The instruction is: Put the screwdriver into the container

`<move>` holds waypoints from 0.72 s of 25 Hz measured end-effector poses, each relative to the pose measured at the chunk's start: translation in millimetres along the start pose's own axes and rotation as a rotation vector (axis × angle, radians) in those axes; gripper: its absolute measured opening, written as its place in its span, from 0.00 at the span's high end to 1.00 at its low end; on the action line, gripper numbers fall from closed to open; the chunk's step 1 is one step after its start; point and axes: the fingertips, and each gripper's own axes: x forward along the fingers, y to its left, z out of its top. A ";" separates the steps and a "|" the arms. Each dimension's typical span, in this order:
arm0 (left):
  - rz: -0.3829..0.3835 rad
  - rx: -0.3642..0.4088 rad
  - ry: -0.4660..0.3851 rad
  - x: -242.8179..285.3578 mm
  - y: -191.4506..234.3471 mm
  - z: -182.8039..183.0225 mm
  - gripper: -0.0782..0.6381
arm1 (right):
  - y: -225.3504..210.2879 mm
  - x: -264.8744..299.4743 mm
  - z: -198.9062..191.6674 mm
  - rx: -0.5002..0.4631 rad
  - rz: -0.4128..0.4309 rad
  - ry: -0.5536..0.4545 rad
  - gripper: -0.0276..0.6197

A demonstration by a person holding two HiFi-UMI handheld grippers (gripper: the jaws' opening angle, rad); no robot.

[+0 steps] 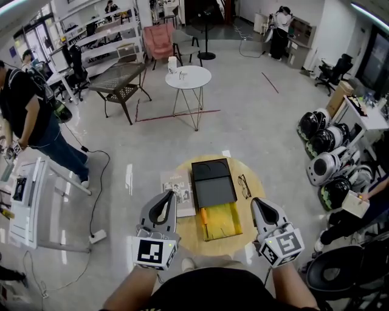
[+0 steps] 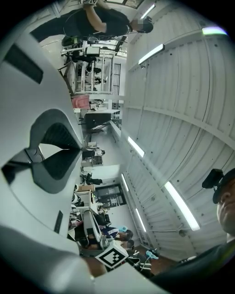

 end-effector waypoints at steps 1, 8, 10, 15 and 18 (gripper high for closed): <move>-0.002 0.003 -0.003 -0.6 -0.7 0.6 0.87 | -0.2 -1.5 2.6 -0.004 -0.004 -0.008 0.94; -0.016 0.020 -0.017 -2.5 0.9 4.2 0.87 | 4.1 -6.0 17.9 -0.031 -0.028 -0.050 0.94; -0.019 0.019 -0.016 -3.1 2.5 4.4 0.87 | 6.1 -6.6 20.7 -0.033 -0.030 -0.055 0.94; -0.027 0.022 -0.009 -3.5 3.2 3.8 0.87 | 7.4 -8.9 22.5 -0.029 -0.039 -0.056 0.94; -0.037 0.021 -0.009 -3.9 3.2 5.2 0.87 | 8.8 -10.0 21.7 -0.024 -0.046 -0.051 0.94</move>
